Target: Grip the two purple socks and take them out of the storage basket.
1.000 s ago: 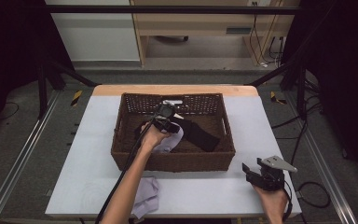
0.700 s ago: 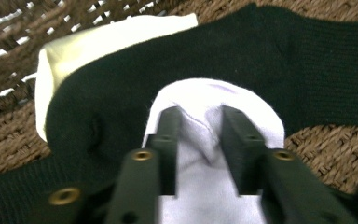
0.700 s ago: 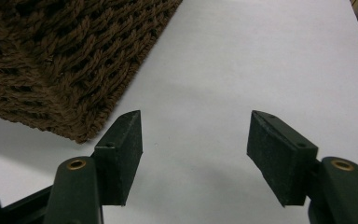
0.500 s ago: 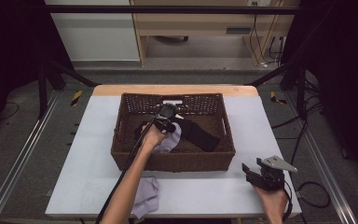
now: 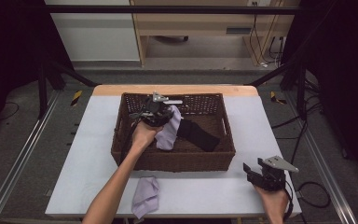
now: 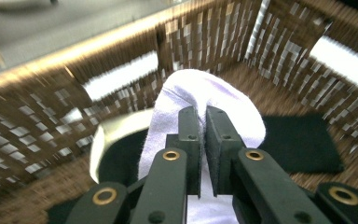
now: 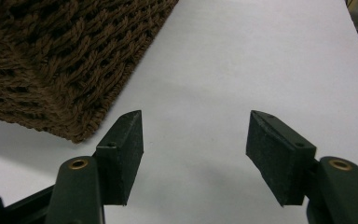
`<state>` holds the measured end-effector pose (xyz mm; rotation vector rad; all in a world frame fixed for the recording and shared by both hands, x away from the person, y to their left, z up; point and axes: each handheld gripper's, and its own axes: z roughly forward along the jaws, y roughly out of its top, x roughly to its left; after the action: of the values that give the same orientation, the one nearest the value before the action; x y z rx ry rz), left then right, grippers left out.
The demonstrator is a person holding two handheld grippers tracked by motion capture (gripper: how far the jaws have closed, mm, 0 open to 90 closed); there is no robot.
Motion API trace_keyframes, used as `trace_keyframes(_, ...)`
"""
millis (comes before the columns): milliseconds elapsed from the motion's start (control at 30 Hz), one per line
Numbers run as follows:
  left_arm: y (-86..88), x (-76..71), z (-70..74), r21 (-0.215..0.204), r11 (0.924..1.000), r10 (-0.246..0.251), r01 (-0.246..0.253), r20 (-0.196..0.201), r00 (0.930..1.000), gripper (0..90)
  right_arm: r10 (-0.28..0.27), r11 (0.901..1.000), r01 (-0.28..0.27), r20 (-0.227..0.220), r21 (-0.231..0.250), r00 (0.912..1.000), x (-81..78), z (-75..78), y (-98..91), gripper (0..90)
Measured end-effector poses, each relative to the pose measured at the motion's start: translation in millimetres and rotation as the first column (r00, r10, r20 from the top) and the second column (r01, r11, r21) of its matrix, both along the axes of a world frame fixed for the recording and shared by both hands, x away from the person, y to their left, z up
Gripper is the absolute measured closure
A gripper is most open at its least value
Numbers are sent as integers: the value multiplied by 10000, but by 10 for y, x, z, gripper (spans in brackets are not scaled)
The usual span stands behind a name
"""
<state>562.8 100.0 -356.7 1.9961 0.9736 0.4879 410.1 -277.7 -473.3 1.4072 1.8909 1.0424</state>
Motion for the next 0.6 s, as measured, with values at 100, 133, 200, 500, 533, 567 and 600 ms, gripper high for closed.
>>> trace_keyframes(100, 65, -125, 130, -231, 9997, -31, 44, 562, 9984, 842, -14, 10000, 14, 13, 26, 10000, -4, 2, -7, 366)
trace_keyframes(133, 88, -166, 171, -421, 9991, -70, 99, 691, 9976, 842, -25, 10000, 25, 11, 32, 10000, -3, 2, -9, 367)
trace_keyframes(200, 140, -265, 266, -770, 9968, -114, 200, 1109, 9938, 843, -20, 10000, 20, 4, 16, 10000, -4, 2, -9, 368)
trace_keyframes(500, 359, -583, 544, -1540, 9858, -376, 663, 1821, 9826, 843, -47, 10000, 47, -1, 17, 10000, -10, 3, -7, 369)
trace_keyframes(533, 383, -625, 568, -1575, 9852, -371, 680, 1915, 9808, 844, -50, 10000, 50, 6, 17, 10000, -10, 4, -10, 370)
trace_keyframes(567, 399, -652, 581, -1610, 9845, -359, 692, 2009, 9790, 843, -50, 10000, 50, 23, 15, 10000, -9, 4, -12, 370)
trace_keyframes(600, 422, -694, 604, -1659, 9834, -378, 738, 2106, 9768, 843, -53, 10000, 53, 22, 13, 10000, -9, 4, -14, 370)
